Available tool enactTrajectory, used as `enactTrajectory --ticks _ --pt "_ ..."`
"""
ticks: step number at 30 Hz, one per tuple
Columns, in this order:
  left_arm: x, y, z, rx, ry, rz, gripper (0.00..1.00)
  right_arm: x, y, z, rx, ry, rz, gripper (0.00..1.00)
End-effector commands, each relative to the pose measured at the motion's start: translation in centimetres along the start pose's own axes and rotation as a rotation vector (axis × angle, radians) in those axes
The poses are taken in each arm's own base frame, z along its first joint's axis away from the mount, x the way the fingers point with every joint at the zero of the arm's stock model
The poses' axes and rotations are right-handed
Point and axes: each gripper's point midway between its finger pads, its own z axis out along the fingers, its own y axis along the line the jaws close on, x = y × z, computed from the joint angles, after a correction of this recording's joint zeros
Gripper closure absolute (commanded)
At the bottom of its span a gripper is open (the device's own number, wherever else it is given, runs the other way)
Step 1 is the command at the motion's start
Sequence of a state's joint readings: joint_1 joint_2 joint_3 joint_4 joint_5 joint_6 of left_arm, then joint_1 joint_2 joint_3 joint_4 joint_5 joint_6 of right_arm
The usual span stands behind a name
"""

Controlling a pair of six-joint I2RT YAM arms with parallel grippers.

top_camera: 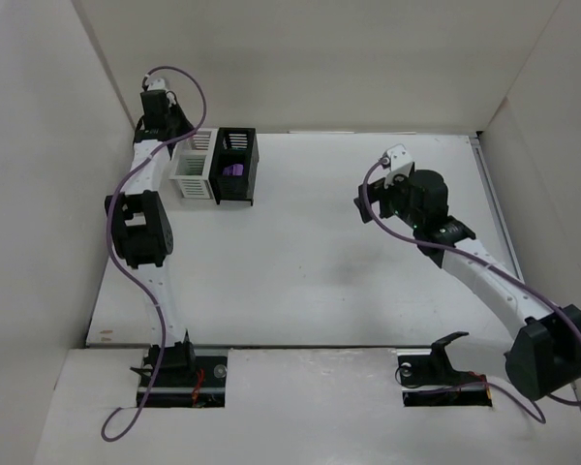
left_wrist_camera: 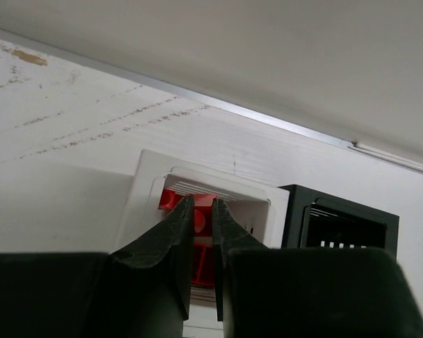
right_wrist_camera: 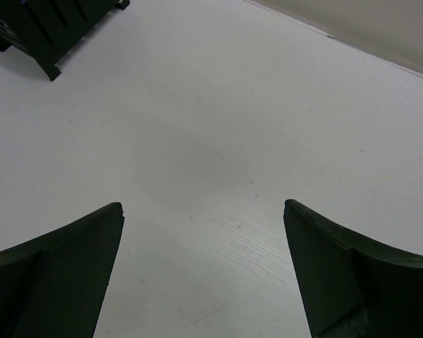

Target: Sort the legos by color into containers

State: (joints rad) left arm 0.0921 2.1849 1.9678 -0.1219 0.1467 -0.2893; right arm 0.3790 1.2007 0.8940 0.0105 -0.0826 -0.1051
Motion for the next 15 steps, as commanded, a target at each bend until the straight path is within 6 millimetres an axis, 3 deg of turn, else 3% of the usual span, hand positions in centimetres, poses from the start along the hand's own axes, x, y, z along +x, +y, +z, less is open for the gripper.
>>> enactTrajectory --ticks 1,3,4,6,7,11,13,15 --pt "-3.5 -2.1 -0.8 0.076 -0.100 0.004 1.00 -2.7 -0.4 0.0 0.007 -0.066 0.023 0.00" --pt "-3.5 -2.1 -0.8 0.076 -0.100 0.003 1.00 -2.3 -0.7 0.2 0.015 -0.055 0.027 0.00" --pt "-3.2 -2.0 -0.8 0.072 -0.089 0.002 0.93 -2.8 -0.8 0.2 0.016 -0.064 0.026 0.00" --pt "-2.9 -1.9 -0.8 0.067 -0.076 0.000 0.72 -2.5 -0.8 0.4 0.015 -0.055 0.027 0.00" --pt "-2.9 -1.9 -0.8 0.067 -0.076 0.000 0.43 -3.0 -0.8 0.4 0.016 -0.065 0.026 0.00" --pt "-3.1 -2.1 -1.7 0.064 -0.069 -0.001 0.29 -2.8 -1.1 0.9 0.015 -0.055 0.029 0.00" --pt "-4.0 -2.6 -3.1 0.072 -0.087 -0.007 0.15 -2.9 -1.3 1.1 0.015 -0.054 0.031 0.00" --pt "-5.4 -3.5 -5.1 0.092 -0.114 -0.003 0.11 -2.9 -1.3 1.1 0.014 -0.054 0.040 0.00"
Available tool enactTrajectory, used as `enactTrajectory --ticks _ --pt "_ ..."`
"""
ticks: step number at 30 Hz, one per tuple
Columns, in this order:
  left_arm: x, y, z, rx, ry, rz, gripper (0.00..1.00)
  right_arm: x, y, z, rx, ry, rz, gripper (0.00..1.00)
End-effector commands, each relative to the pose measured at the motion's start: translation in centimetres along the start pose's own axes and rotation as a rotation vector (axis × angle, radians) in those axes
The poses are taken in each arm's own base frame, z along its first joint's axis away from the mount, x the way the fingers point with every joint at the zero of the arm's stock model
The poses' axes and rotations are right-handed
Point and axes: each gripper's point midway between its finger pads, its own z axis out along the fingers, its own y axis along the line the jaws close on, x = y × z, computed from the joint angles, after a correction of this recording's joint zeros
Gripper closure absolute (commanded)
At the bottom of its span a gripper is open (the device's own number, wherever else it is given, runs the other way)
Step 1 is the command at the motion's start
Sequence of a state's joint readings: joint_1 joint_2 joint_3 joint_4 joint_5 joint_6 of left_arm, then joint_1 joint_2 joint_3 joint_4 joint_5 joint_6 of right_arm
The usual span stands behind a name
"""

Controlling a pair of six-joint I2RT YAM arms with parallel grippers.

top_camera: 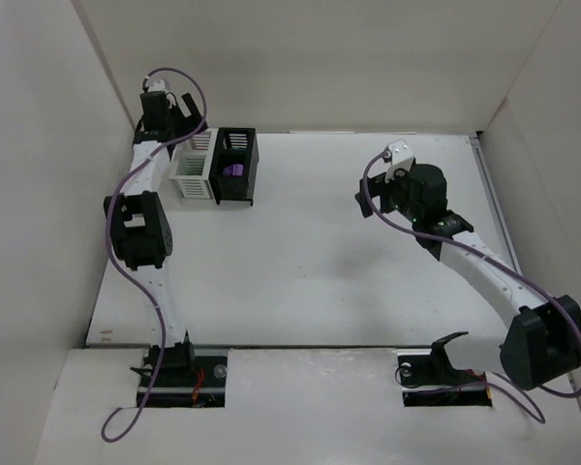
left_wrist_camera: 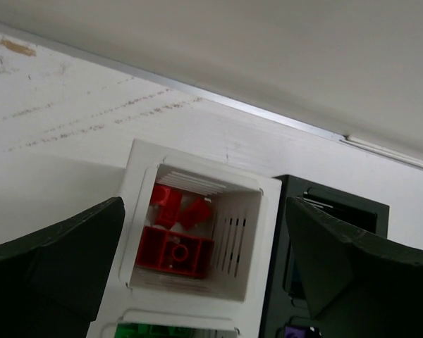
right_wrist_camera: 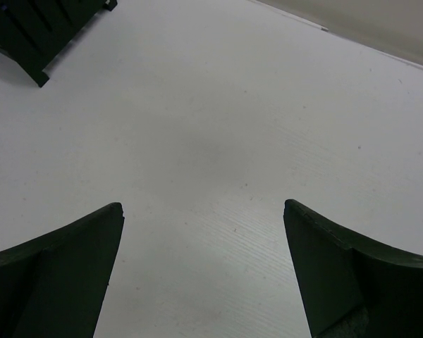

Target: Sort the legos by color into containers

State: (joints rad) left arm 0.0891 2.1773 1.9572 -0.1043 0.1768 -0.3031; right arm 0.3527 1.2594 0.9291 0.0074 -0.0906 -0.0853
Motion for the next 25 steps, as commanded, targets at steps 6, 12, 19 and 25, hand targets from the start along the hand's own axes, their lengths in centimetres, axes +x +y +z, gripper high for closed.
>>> enactTrajectory --ticks 6,12,19,25 --pt "-6.0 -5.8 -11.2 0.079 -0.164 0.029 0.00 -2.5 -2.7 0.1 0.058 -0.063 0.109 0.00" --pt "-0.8 -8.4 -18.3 0.123 -0.151 -0.025 0.00 -0.6 -3.7 0.6 0.082 -0.024 0.250 0.00" --pt "3.9 -6.3 -23.0 0.038 -0.127 -0.067 0.00 1.0 -5.7 0.2 0.121 -0.002 0.316 0.00" --pt "5.7 -5.9 -25.5 0.047 -0.124 -0.088 0.00 1.6 -5.5 -0.9 0.144 -0.009 0.363 0.00"
